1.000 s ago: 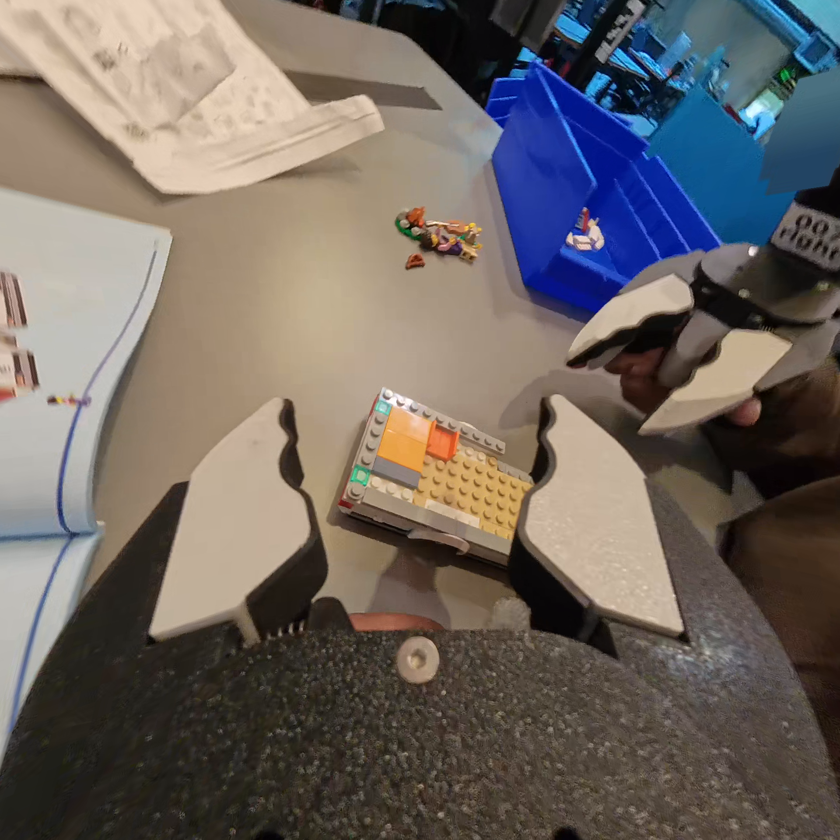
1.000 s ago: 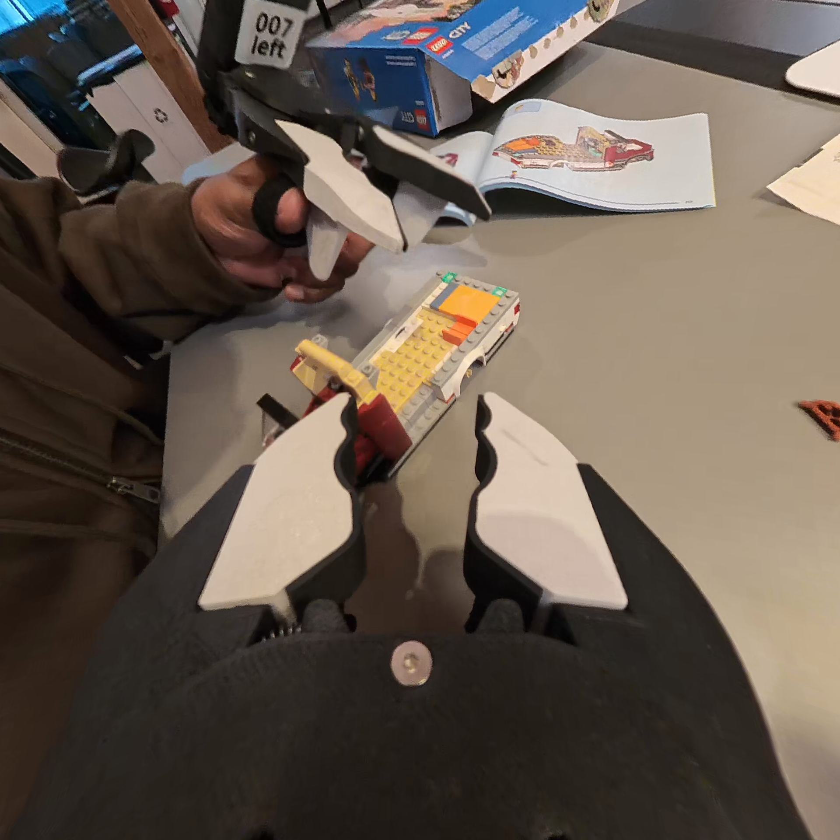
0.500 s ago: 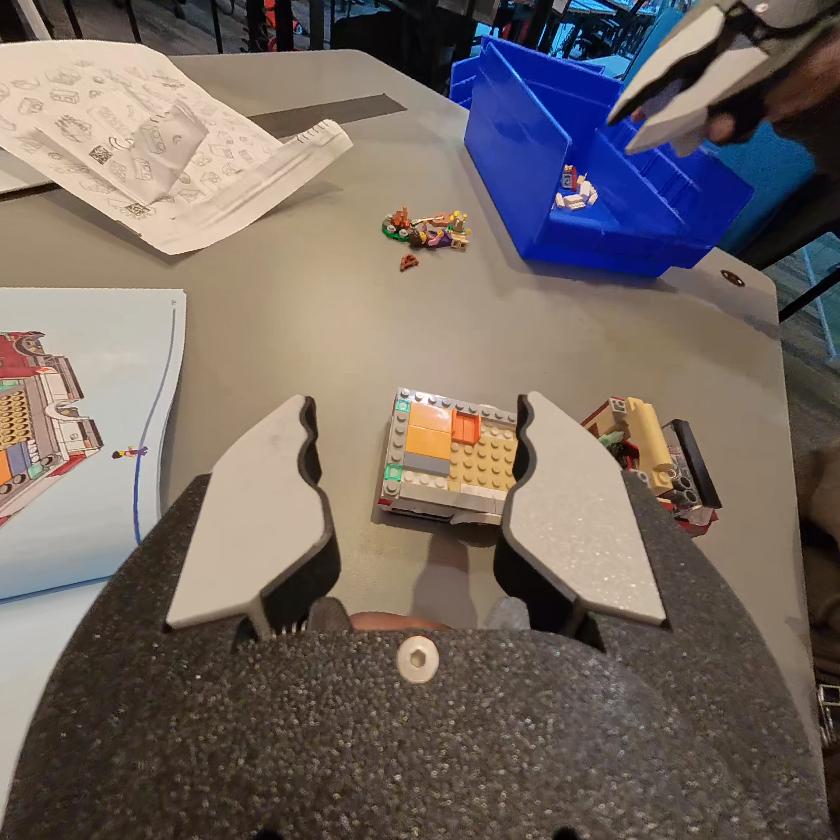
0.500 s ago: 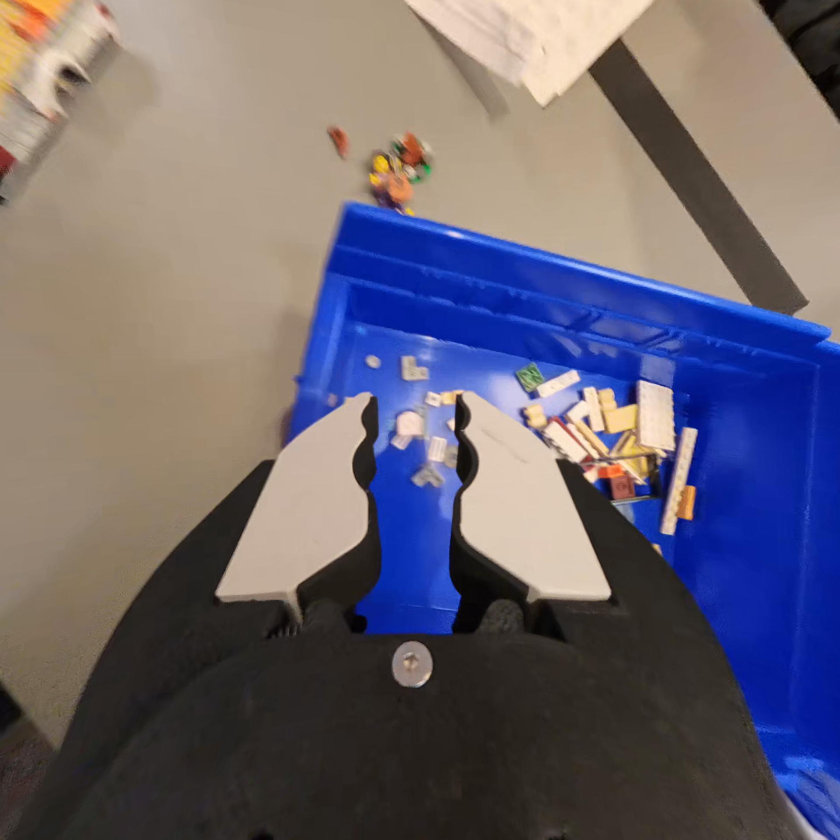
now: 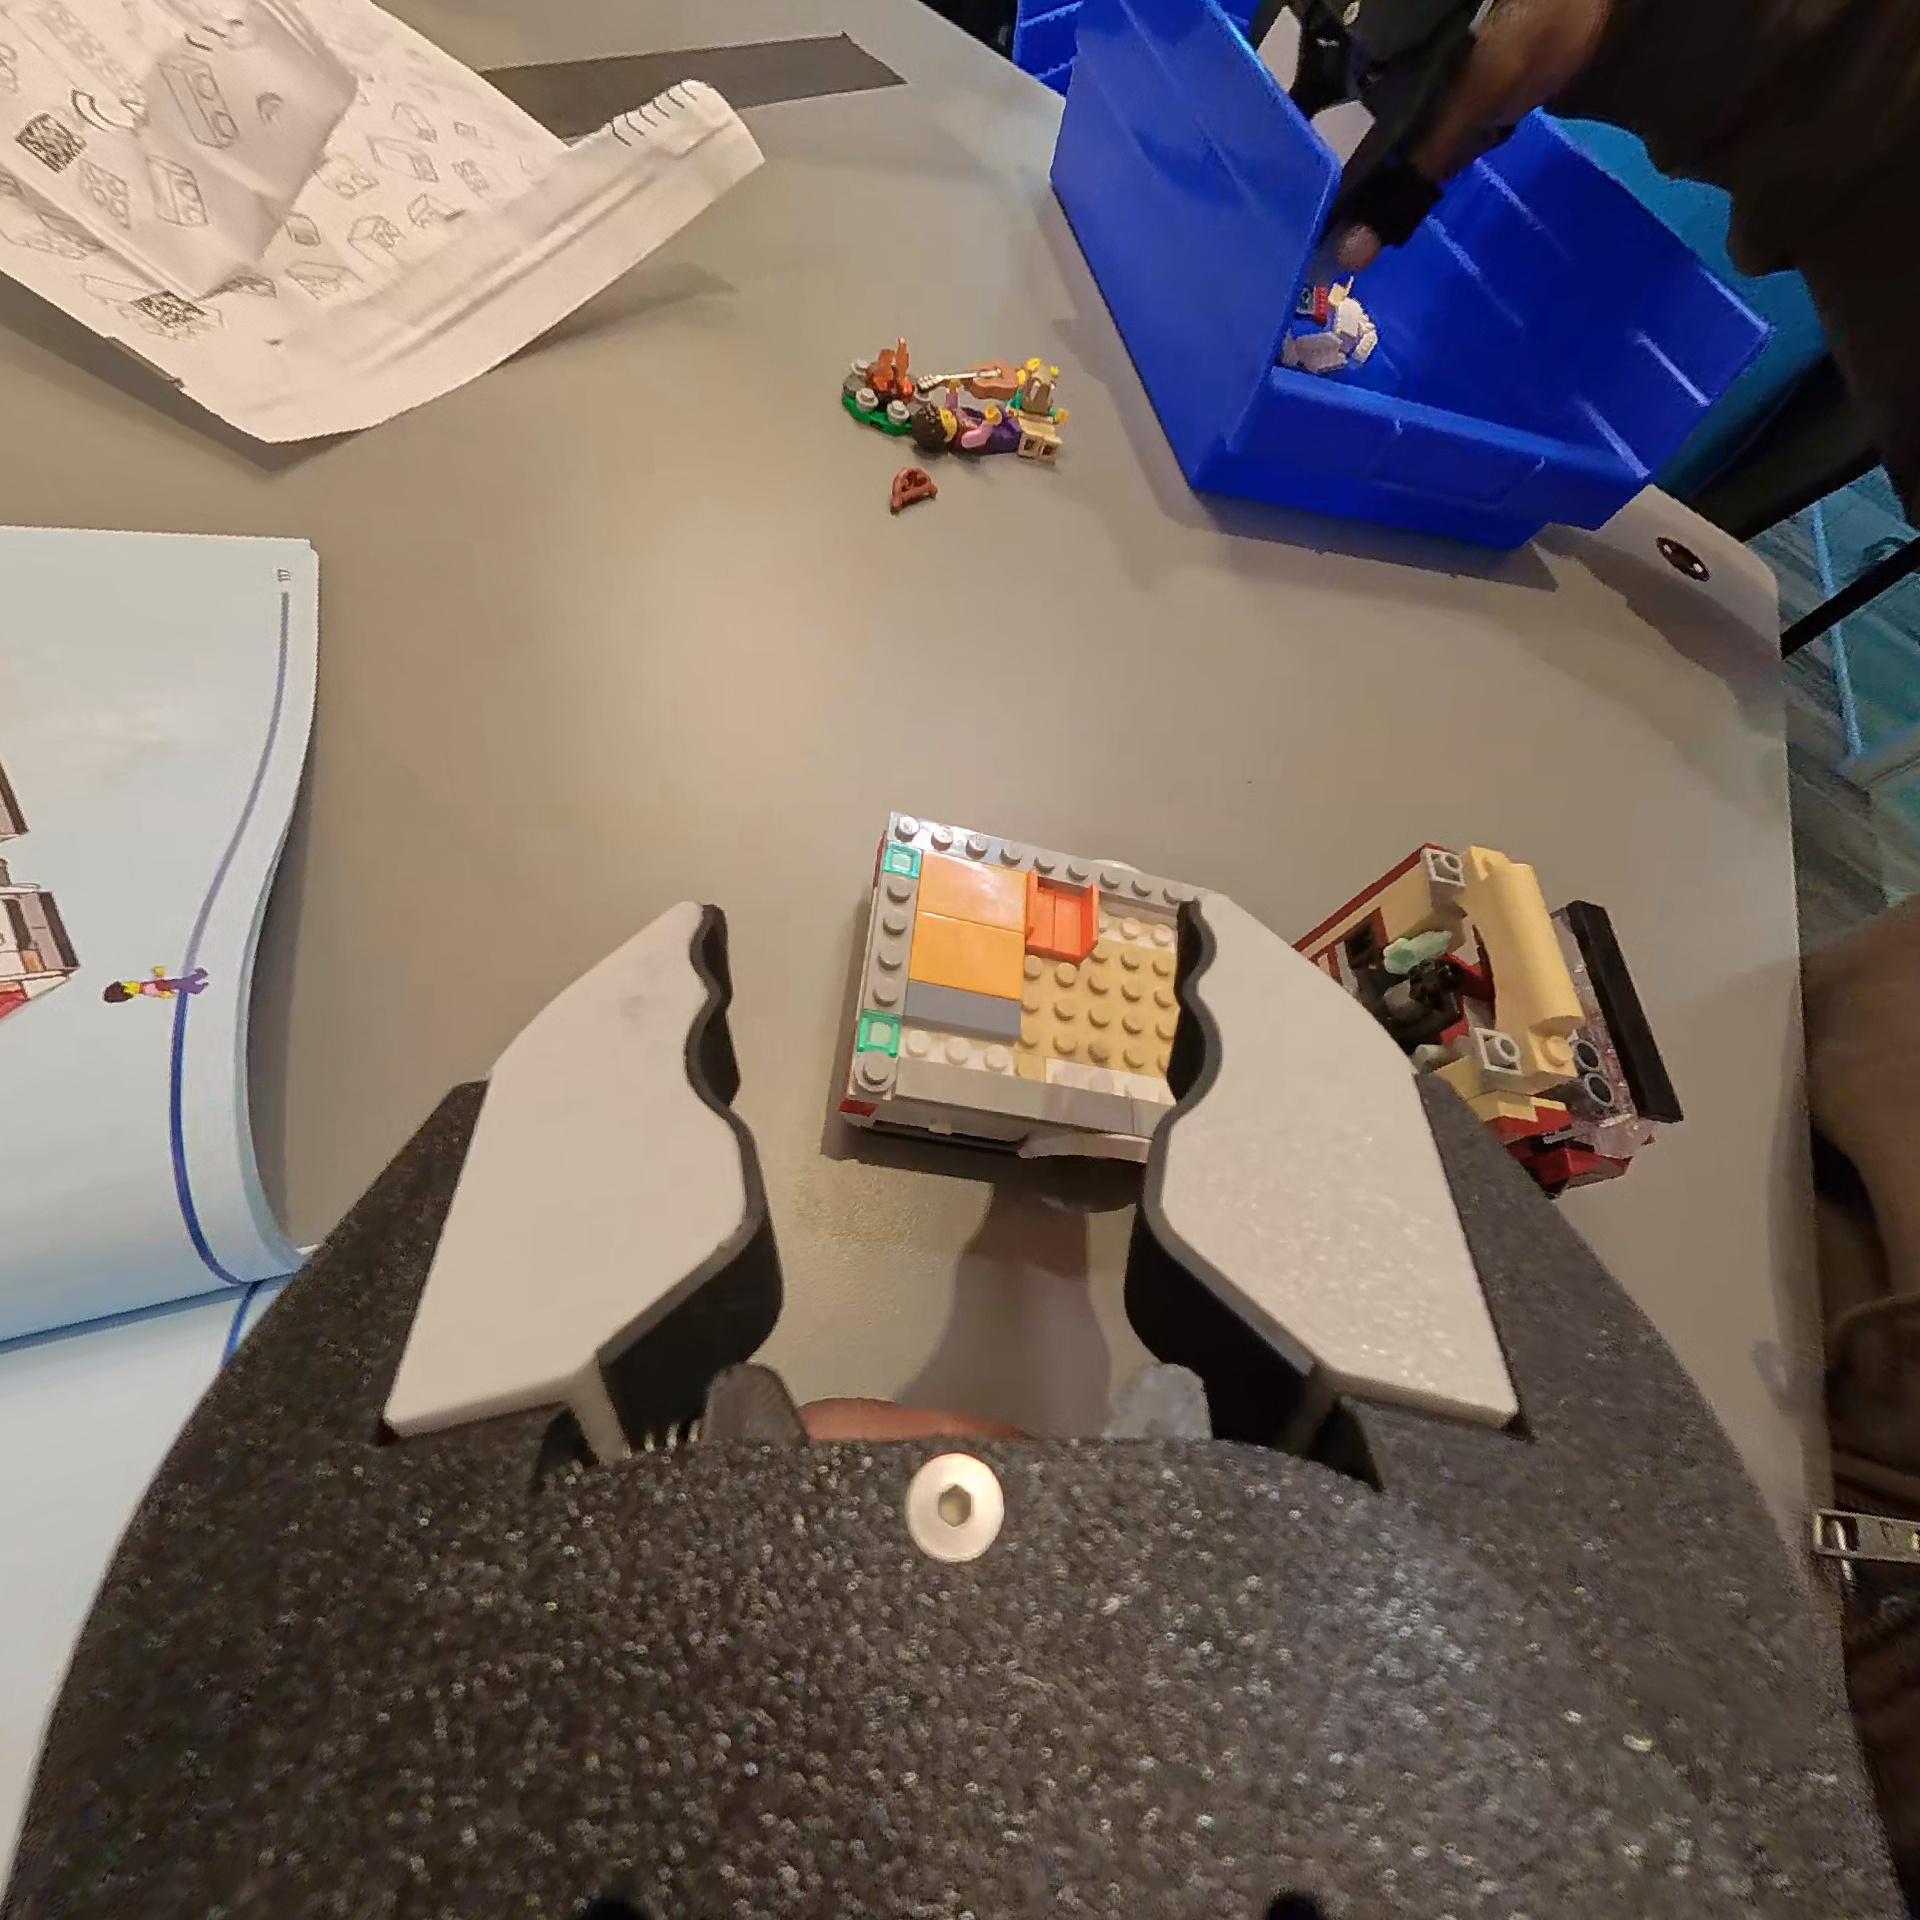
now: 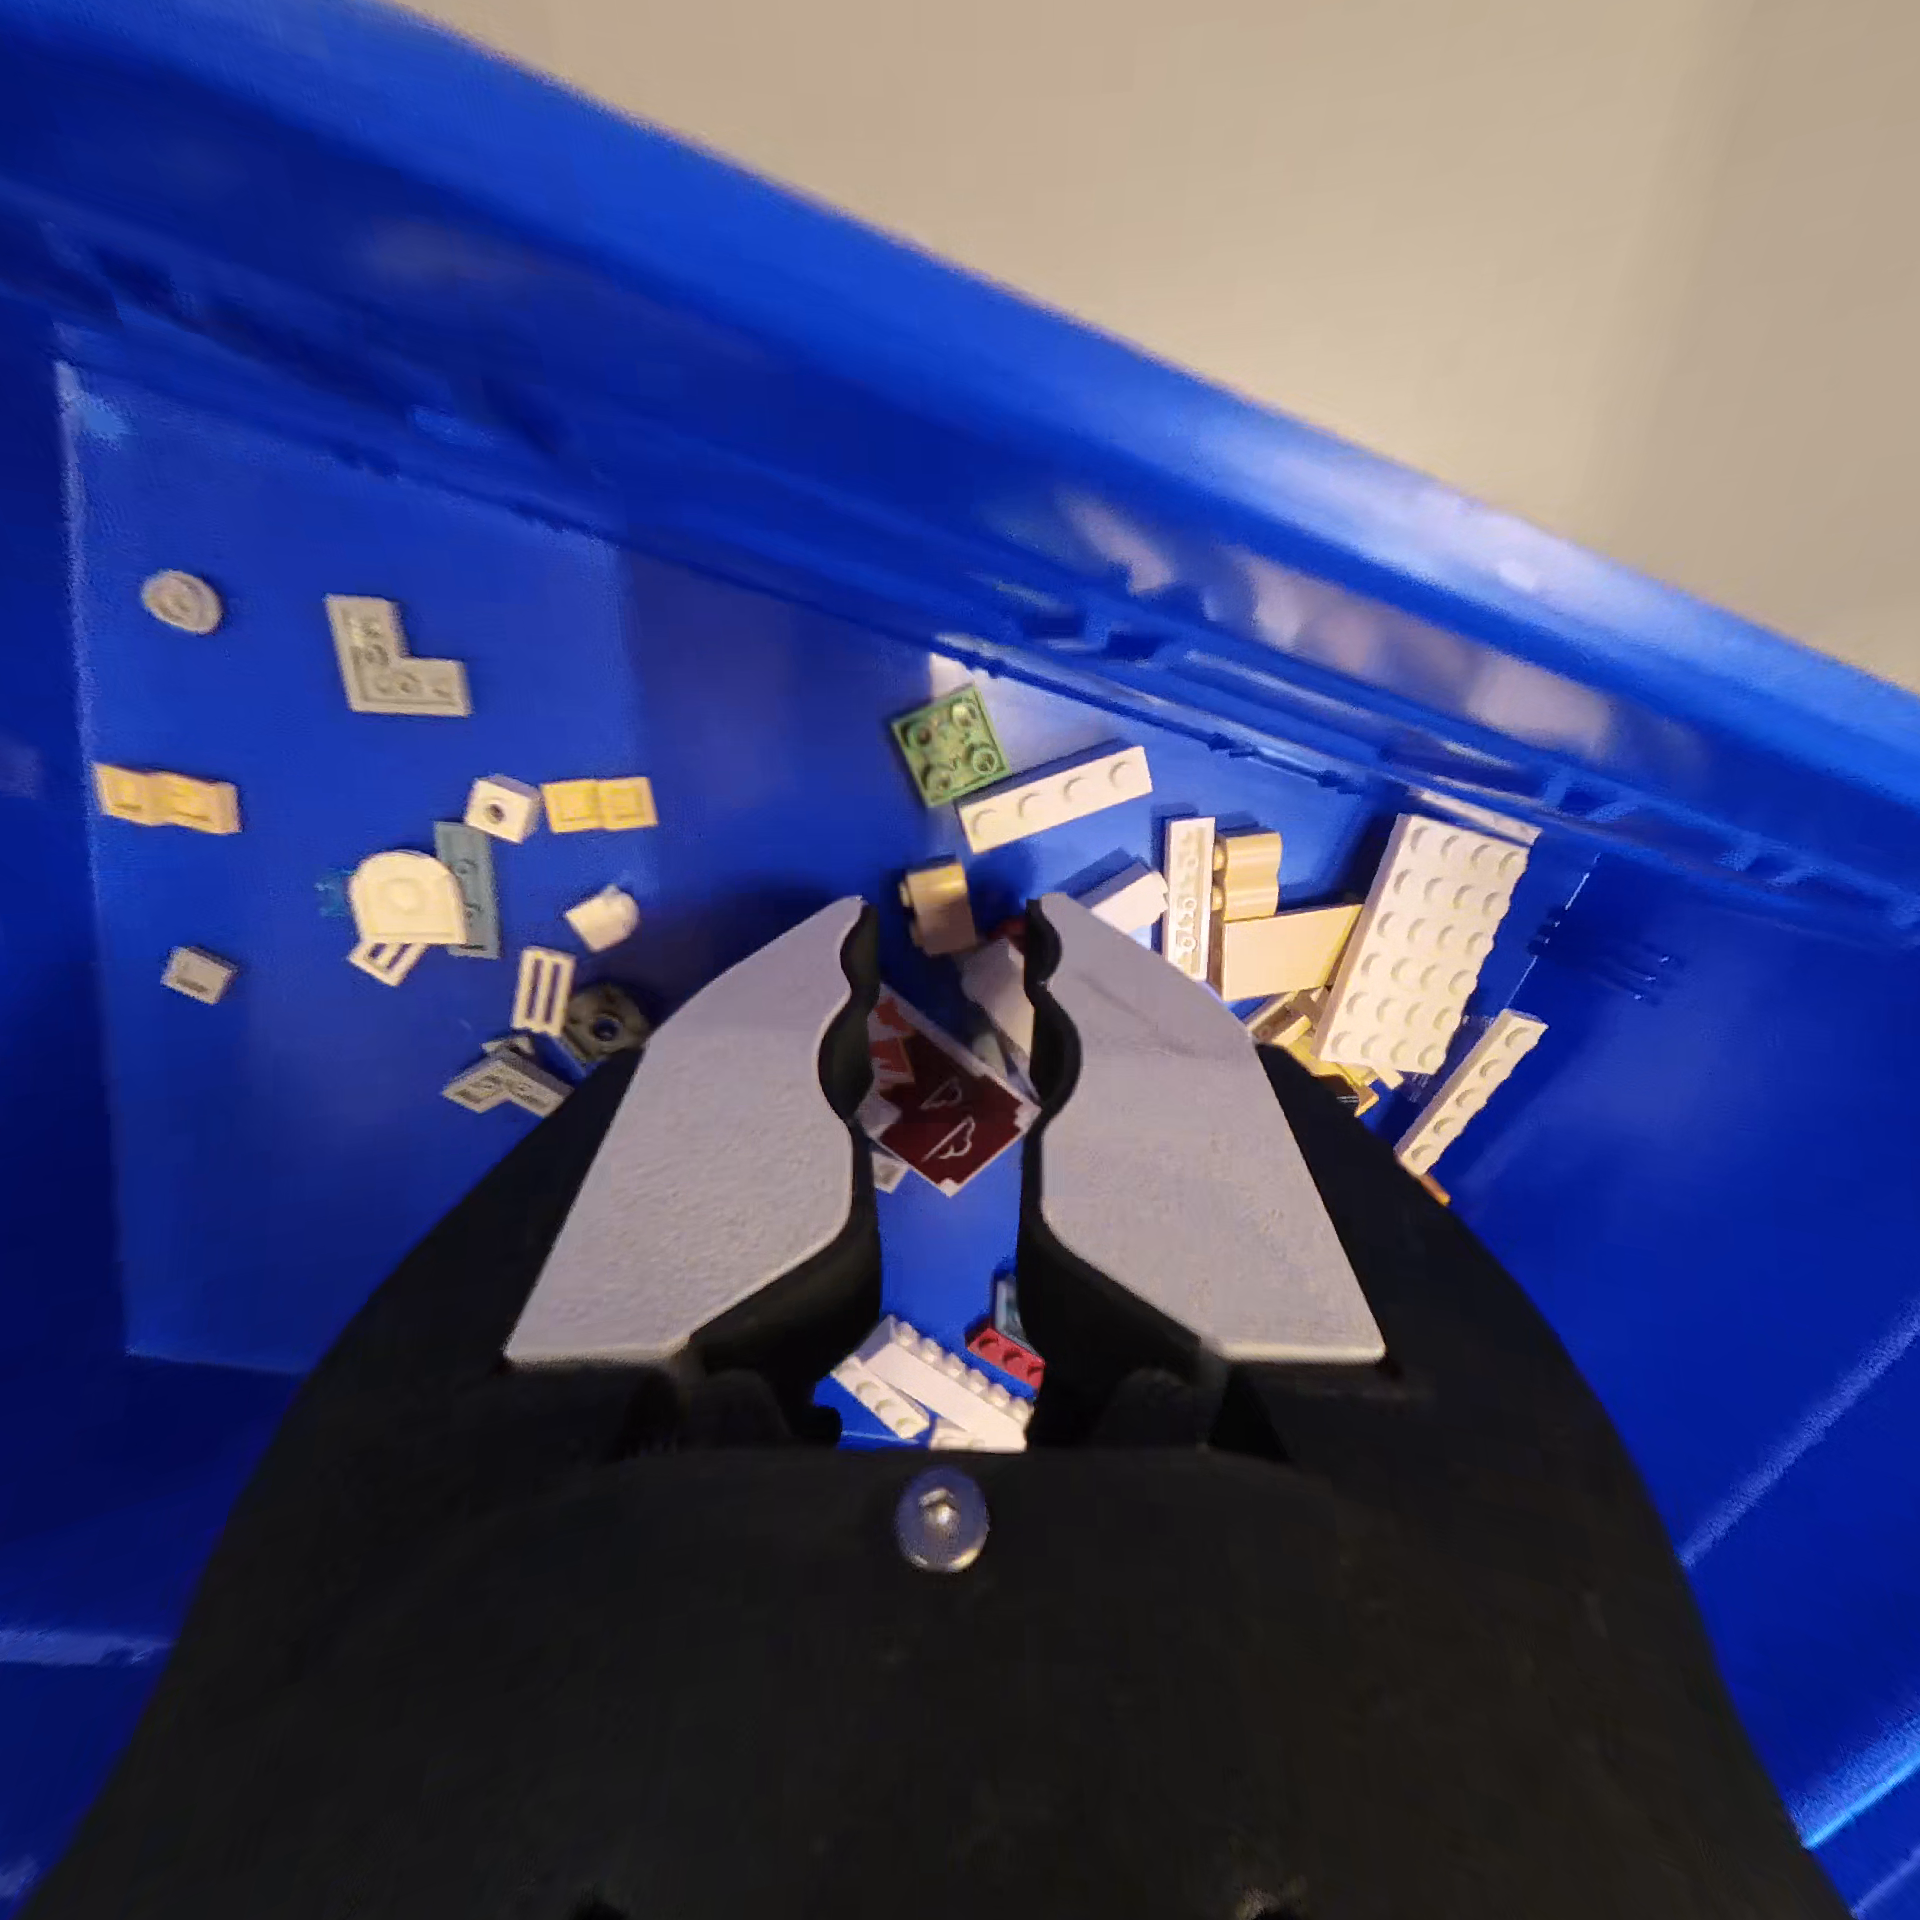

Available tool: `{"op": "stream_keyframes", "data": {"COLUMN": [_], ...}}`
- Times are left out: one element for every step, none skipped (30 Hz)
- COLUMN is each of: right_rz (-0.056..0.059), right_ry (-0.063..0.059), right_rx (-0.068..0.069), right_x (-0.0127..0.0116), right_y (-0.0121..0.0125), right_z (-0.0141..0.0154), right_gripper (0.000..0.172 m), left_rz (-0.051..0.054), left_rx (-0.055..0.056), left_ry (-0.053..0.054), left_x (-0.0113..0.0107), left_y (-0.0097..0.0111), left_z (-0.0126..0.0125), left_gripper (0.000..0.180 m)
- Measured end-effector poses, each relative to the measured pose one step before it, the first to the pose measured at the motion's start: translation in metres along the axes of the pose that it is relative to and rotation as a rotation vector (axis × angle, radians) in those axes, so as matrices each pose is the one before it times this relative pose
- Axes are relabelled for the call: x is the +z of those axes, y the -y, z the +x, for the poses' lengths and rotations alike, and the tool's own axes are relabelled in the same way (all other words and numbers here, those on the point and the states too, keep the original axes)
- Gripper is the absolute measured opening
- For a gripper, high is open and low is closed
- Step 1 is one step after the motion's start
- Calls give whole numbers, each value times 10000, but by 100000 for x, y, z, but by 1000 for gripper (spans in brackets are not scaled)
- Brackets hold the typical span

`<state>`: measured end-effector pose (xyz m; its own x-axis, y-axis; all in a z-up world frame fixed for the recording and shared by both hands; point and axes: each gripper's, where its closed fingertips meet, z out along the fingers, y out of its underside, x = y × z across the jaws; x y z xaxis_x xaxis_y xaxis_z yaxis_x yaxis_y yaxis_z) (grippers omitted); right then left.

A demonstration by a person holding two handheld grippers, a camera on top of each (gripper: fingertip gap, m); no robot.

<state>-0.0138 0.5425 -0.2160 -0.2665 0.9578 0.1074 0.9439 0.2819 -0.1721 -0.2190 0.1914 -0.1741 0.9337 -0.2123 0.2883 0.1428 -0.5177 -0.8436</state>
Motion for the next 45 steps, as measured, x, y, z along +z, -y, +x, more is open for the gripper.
{"op": "stream_keyframes", "data": {"right_rz": [-140,242,-24,-8,-96,-144,35,238,398,496,556,614,625,572,466,269,45,-120,-195,-231,-225,-212,-208,-290,-46,206,-84,22,115,88,67,93,30,-183,-505,-662,-595,-563,-483,-331,-195,-101,-17,-46,-188], "right_ry": [130,239,220,64,-108,-173,-199,-120,9,9,-16,79,139,176,227,242,222,170,144,162,128,159,117,-95,-98,148,125,-58,-55,-135,-340,-438,-451,-466,-334,-230,-140,139,289,234,213,184,130,117,47], "right_rx": [15,171,94,82,-55,-129,-143,-65,-26,-96,-164,-184,-187,-139,-52,45,23,-135,-159,-29,63,27,-9,-13,-35,122,106,-63,-97,-66,-90,-65,59,187,194,91,15,-8,25,24,-34,-50,-37,0,19], "right_x": [288,12,81,3,-60,-111,-310,-585,-851,-1076,-1206,-1214,-1059,-720,-261,302,834,1193,1371,1390,1302,1101,898,747,375,-191,-267,-512,-875,-1232,-1527,-1649,-1513,-1096,-457,183,695,1040,1146,1035,817,601,429,321,310], "right_y": [-232,343,-26,-7,-128,-257,-58,277,619,901,1159,1454,1650,1671,1519,1136,610,91,-215,-397,-451,-497,-515,-605,-202,264,-39,111,243,196,72,-69,-356,-844,-1467,-1745,-1629,-1479,-1214,-799,-461,-204,-4,-44,-284], "right_z": [12,-147,-209,-162,-59,-126,-232,-484,-850,-1085,-1307,-1688,-1989,-2217,-2341,-2333,-2165,-1901,-1559,-1206,-840,-681,-452,0,81,-129,-56,172,286,607,1166,1641,2034,2368,2324,2074,1732,1071,613,469,280,151,147,123,213], "right_gripper": [25,20,14,12,12,12,12,12,12,12,12,12,12,12,12,12,12,12,12,12,12,12,12,12,11,11,12,18,22,25,25,25,23,22,22,23,24,25,27,28,28,28,28,28,27], "left_rz": [-35,-21,-2,14,30,34,28,25,23,20,10,-9,-25,-26,-14,4,20,24,24,25,29,25,14,9,13,7,2,-2,-3,5,5,-4,-17,-30,-34,-36,-28,-11,9,24,30,35,36,28,11], "left_rx": [-54,-46,-33,-29,-44,-66,-84,-95,-92,-80,-57,-34,-18,-9,-4,3,-7,-29,-40,-38,-33,-34,-33,-23,-9,-3,-6,-5,-4,-4,-7,-17,-20,-18,-9,5,23,34,20,-15,-54,-79,-80,-75,-72], "left_ry": [-65,-52,-31,-27,-27,-27,-34,-26,-19,-13,-7,-2,4,9,10,6,3,2,1,-5,-4,-1,6,16,16,5,13,17,14,17,17,4,-9,-25,-36,-31,-13,6,11,9,0,-17,-29,-36,-38], "left_x": [57,36,-1,-34,-62,-84,-67,-67,-60,-35,-12,6,30,27,10,-10,-18,-29,-27,-35,-33,-32,-36,-46,-44,-45,-40,-43,-39,-38,-37,-11,-3,27,42,44,33,16,-5,-22,-34,-48,-27,-37,-9], "left_y": [-44,-40,-25,-13,5,-9,-5,-6,-1,10,22,-15,-26,-31,-32,9,14,29,17,35,25,18,2,-8,-12,-22,-23,-29,-22,-20,-10,-17,-22,-40,-63,-62,-56,-26,7,25,33,37,42,41,14], "left_z": [73,80,61,45,37,6,-2,-37,-51,-64,-50,-33,-31,-12,-11,-5,-11,-30,-47,-33,-30,-25,-26,-22,-11,6,-3,-10,-18,-10,-29,-5,11,49,89,93,74,44,19,-32,-63,-63,-53,-42,-38], "left_gripper": [83,82,82,82,81,81,81,80,80,80,80,79,79,79,79,79,79,79,79,78,78,78,78,78,78,77,77,77,77,77,77,77,77,77,77,77,77,77,77,77,77,77,76,76,76]}}
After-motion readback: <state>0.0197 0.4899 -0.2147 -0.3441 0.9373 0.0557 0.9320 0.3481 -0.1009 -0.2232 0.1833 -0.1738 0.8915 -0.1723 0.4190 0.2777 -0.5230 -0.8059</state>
